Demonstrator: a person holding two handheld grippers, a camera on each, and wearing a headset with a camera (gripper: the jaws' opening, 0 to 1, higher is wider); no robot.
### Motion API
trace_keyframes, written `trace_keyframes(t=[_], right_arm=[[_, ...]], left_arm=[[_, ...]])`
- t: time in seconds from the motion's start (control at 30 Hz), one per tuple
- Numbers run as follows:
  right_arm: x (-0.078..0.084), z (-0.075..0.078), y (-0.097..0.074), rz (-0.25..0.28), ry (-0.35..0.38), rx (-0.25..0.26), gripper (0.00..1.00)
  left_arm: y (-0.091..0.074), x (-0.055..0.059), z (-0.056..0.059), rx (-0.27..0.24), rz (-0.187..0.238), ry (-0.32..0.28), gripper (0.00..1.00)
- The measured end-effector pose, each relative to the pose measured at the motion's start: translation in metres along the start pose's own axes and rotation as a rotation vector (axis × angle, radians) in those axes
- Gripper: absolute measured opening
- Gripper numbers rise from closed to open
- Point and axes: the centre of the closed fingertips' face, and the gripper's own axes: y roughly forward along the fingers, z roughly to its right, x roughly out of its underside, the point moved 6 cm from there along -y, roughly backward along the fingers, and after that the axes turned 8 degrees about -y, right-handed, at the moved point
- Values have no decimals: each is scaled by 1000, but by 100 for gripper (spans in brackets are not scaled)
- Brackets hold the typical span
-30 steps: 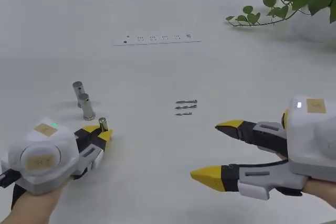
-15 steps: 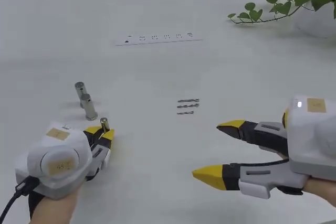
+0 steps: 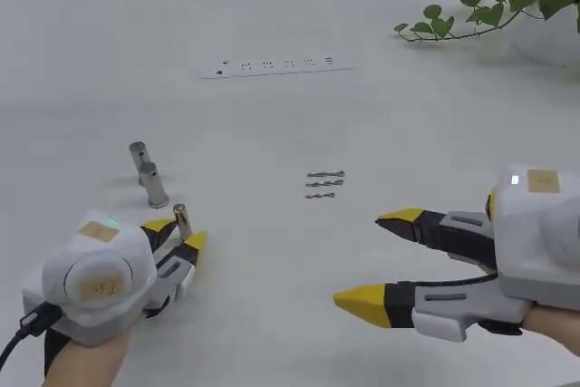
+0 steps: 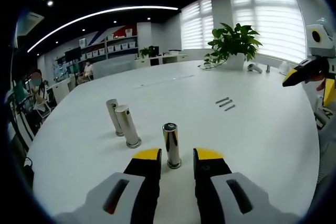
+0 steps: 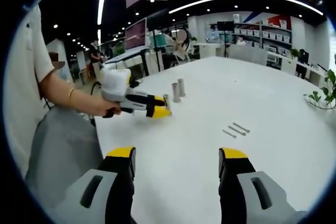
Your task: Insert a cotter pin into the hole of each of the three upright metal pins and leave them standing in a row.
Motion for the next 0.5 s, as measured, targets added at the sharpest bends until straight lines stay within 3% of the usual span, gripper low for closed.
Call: trace_keyframes(t=[0.17,0.3,0.5], right_arm=[[-4,7,-1,8,4,15,66],[-4,17,-1,-29,9,30,60],[-6,35,2,-60,30,36,53]], left_arm=[[-5,-2,-1,10,0,13,33],[-12,-7,-5,16,18,-17,39],[-22,-9,-4,52,16,-8,44]])
